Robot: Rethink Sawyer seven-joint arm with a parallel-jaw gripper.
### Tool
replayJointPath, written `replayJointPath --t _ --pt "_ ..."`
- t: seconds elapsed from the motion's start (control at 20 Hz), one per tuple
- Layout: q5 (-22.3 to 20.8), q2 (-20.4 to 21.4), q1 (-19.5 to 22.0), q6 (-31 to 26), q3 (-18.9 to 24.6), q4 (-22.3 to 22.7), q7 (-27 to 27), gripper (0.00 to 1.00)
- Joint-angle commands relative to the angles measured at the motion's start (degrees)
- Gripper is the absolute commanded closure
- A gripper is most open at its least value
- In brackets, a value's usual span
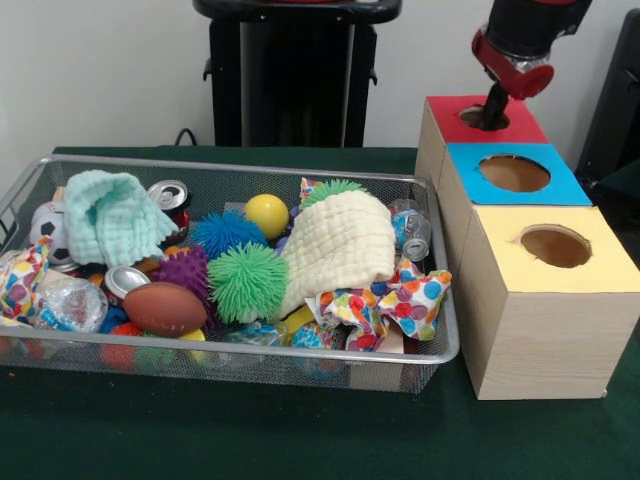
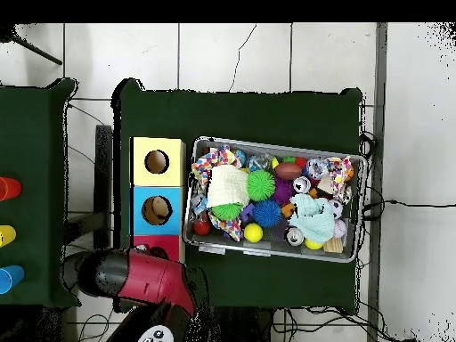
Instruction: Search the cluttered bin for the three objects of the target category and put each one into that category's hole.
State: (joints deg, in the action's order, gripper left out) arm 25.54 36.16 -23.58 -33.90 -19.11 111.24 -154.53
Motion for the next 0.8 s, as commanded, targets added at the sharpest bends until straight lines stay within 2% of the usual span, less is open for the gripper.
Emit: replayJointPath --t 0.05,0.3,0.8 --pt "-7.5 3.8 1.2 -8.7 -6.4 -7.3 -3.2 1.00" --pt "-10.4 4.4 2.5 -10.7 -6.5 -9.4 -2.6 1.00" --pt "-13.3 5.2 5.7 -12.6 -4.9 -11.9 -0.8 1.00"
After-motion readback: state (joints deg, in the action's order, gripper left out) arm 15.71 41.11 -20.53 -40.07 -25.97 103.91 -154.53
